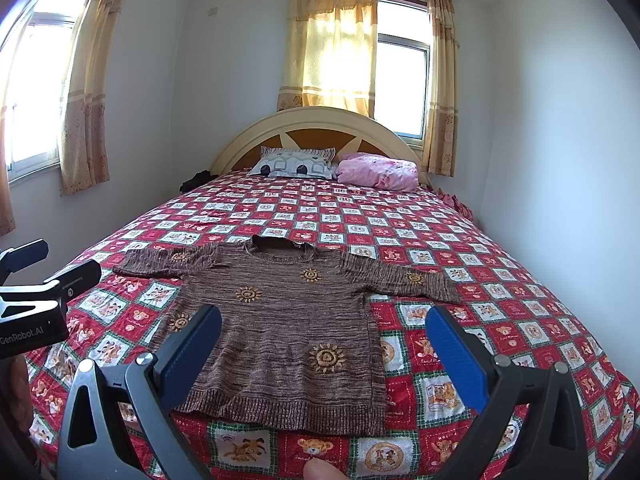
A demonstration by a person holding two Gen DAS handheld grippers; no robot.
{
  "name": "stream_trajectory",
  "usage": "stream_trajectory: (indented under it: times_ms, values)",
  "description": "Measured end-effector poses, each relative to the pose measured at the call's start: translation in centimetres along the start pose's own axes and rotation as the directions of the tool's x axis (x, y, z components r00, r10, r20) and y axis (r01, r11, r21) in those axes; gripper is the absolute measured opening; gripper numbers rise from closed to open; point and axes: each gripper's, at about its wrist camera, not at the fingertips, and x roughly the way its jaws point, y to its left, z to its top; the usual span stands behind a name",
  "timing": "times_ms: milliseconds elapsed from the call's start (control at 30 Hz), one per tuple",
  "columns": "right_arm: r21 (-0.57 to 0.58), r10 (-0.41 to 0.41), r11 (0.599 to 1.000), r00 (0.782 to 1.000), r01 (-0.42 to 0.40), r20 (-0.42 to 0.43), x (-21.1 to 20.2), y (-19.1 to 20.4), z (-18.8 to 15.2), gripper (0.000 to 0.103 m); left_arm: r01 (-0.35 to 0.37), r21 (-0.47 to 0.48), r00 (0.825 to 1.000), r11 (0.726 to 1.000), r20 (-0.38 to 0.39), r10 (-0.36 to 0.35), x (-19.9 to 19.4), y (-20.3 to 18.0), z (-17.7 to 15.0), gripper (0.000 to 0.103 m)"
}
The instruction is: Fold small clothes
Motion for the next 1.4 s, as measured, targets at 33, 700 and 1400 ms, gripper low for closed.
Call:
stream_trajectory:
  times_ms: [33,700,1400]
  values:
    - [0.000,0.000,1.000,1.000,0.000,0.000,0.0,0.0,0.0,0.102,0.000,0.000,1.000,1.000,0.001,0.000,0.0,0.0,0.0,0.103]
    - [-0.004,0.001,1.000,1.000,-0.001,-0.012,0.3,0.1,-0.2,0.102,-0.001,0.001,1.000,1.000,-0.002,0.001,0.0,0.0,-0.1,0.103]
    - [0.049,0.090,0.995,0.994,-0.087,-0.056,2.7,-0.6,-1.3,0.102,0.010,-0.003,0.997,1.000,-0.072,-0.010,3.1,0.1,-1.6,0.103]
